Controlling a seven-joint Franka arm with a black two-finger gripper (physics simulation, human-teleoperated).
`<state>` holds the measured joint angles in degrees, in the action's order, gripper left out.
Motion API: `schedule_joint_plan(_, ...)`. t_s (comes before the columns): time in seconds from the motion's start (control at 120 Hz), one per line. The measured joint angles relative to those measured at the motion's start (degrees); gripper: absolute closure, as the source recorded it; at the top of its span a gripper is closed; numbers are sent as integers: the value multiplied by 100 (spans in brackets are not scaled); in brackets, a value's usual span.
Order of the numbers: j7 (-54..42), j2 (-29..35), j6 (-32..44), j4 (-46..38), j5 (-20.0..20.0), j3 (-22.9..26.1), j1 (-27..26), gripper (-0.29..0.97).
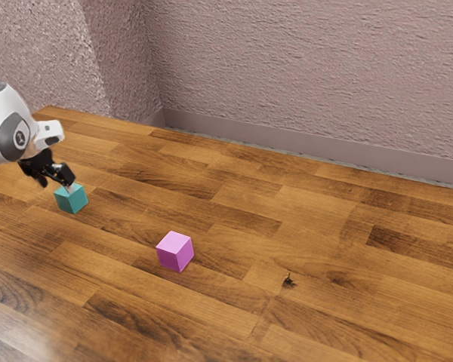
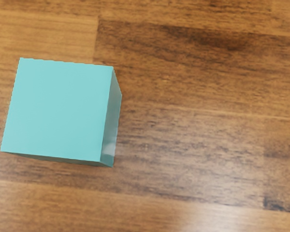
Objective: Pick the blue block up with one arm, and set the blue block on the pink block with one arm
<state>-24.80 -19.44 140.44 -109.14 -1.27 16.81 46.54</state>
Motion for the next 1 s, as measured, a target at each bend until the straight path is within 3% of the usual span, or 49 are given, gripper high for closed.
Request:
schedule_joint_plan(0.225, -891, -772, 953, 219, 200, 2, 253, 0)
schedule_joint_plan(0.458, -1653, -1536, 1379, 935, 255, 87, 293, 0)
schedule_joint_plan(1.0, -2610, -1894, 1584, 1192, 886, 200, 286, 0)
